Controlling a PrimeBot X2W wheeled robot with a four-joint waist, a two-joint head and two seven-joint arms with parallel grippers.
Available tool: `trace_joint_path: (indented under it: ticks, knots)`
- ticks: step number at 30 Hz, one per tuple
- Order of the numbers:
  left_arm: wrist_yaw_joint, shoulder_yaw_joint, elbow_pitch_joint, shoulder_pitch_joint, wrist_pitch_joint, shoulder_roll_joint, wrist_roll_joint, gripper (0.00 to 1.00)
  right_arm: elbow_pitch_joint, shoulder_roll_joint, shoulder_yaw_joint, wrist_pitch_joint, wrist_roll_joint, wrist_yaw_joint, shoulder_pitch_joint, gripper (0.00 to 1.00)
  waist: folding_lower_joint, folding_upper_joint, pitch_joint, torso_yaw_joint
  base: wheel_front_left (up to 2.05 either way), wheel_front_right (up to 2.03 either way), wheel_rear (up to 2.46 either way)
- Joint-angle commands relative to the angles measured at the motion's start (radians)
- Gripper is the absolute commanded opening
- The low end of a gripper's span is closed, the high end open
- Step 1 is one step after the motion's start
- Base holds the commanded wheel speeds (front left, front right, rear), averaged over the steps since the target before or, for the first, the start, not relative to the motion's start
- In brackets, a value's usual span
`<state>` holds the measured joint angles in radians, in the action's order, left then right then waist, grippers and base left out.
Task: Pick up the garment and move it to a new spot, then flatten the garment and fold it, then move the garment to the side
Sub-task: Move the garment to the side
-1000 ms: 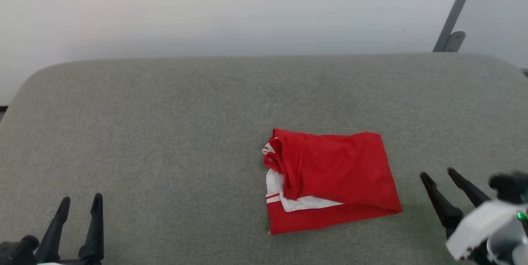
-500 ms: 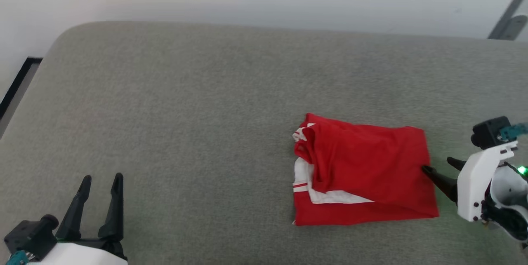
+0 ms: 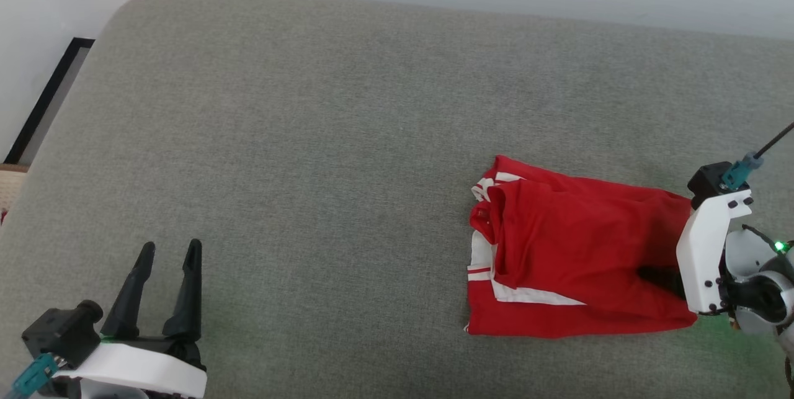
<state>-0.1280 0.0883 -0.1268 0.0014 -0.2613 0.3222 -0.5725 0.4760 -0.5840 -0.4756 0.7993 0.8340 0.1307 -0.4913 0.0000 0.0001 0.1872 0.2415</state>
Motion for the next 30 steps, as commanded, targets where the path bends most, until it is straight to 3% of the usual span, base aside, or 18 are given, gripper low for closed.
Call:
trace_joint_path:
  ticks: [1,2,4,14,30]
  knots:
    - [-0.003,0.004,-0.005,-0.014,-0.005,0.002,-0.012,1.00,0.029,0.037,-0.031,0.027,0.006,0.000,0.026,1.00,0.0000,-0.0001,0.003,0.006,0.00,0.00,0.00]
    - [-0.003,0.008,-0.006,-0.020,-0.005,0.001,-0.016,1.00,0.036,0.043,-0.041,0.043,0.011,0.000,0.028,1.00,0.0000,-0.0001,0.004,0.009,0.00,0.00,0.00]
    - [-0.003,0.013,-0.010,-0.027,-0.005,0.002,-0.018,1.00,0.048,0.051,-0.052,0.063,0.022,0.000,0.025,0.00,0.0000,-0.0001,0.006,0.012,0.00,0.00,0.00]
    - [-0.003,0.014,-0.013,-0.078,-0.005,0.004,-0.036,1.00,-0.026,-0.008,0.005,0.036,0.000,-0.002,-0.052,0.00,0.0000,-0.0001,0.026,-0.018,0.00,0.00,0.00]
    - [-0.003,0.120,-0.001,-0.274,-0.005,0.033,-0.004,1.00,-0.139,-0.099,0.124,-0.039,-0.162,-0.001,-0.147,0.00,0.0000,-0.0001,0.089,-0.189,0.00,0.00,0.00]
